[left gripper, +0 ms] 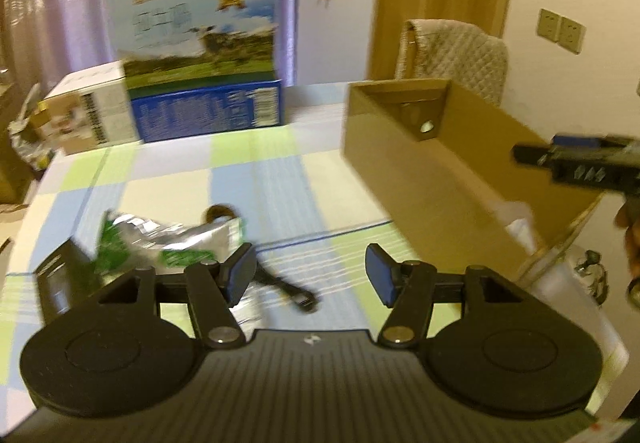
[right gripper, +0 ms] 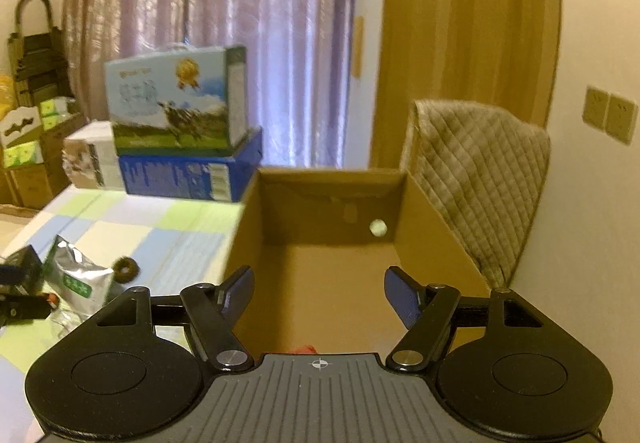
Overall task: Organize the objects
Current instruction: 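Move both open grippers back over the table items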
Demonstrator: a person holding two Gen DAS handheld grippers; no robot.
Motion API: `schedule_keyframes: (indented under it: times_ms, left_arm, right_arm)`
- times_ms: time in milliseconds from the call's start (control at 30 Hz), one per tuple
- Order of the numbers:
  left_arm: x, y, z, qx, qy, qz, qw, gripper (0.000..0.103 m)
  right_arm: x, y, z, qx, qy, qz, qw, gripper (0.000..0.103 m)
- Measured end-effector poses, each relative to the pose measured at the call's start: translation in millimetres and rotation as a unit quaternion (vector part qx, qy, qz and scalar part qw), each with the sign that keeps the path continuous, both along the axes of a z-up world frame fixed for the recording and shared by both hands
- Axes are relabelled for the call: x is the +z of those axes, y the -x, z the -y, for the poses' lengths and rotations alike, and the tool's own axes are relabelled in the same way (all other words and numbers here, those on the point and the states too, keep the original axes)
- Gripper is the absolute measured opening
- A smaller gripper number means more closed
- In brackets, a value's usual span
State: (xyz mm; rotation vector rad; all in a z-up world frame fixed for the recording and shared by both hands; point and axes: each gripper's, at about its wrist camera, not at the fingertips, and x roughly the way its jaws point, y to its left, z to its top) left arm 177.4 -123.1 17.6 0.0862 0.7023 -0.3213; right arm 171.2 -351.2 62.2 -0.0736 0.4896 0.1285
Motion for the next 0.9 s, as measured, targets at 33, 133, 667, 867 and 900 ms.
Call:
schedule_keyframes:
  times_ms: [33, 133, 667, 867, 900]
  left_arm:
    - [-3, 1, -9, 0.007, -0.003, -0.001, 1.0000, 0.057]
    - [-12, 4, -36, 0.028, -0.016, -0.008, 0.9994, 0.058]
    - [-52, 14, -123, 0.096, -0.016, -0.039, 0.9945, 0.064]
    - [-62, 7, -123, 0.087, -0.009, -0.045, 0.9952, 0.068]
    - [-63, 6, -121, 0.084, -0.008, -0.044, 0.9955, 0.068]
  right_arm:
    - [1, 3, -4, 0.008, 0.001, 0.011, 1.000, 0.069]
    - [4, 10, -19, 0.035, -0.003, 0.034, 0.999, 0.069]
    - [-29, 14, -140, 0.193, -0.014, -0.024, 0.981, 0.069]
    - [-55, -9, -147, 0.195, -0.025, -0.082, 0.977, 0.069]
    - [-60, -12, -146, 0.195, -0.026, -0.088, 0.977, 0.069]
